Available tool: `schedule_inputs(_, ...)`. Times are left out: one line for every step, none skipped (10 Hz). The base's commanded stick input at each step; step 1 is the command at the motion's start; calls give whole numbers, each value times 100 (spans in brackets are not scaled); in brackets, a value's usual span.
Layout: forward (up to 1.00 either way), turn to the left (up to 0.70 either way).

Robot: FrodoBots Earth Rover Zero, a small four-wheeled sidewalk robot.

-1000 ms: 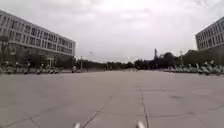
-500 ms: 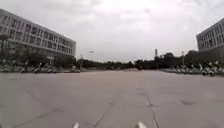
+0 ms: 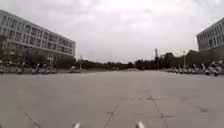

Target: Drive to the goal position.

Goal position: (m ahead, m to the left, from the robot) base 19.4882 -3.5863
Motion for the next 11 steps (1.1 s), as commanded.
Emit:
schedule_inputs(85, 0)
schedule_inputs(85, 0)
schedule_inputs(85, 0)
schedule_inputs(85, 0)
schedule_inputs(85, 0)
schedule_inputs(85, 0)
schedule_inputs(85, 0)
schedule_inputs(85, 0)
schedule_inputs(85, 0)
schedule_inputs(85, 0)
schedule_inputs(85, 0)
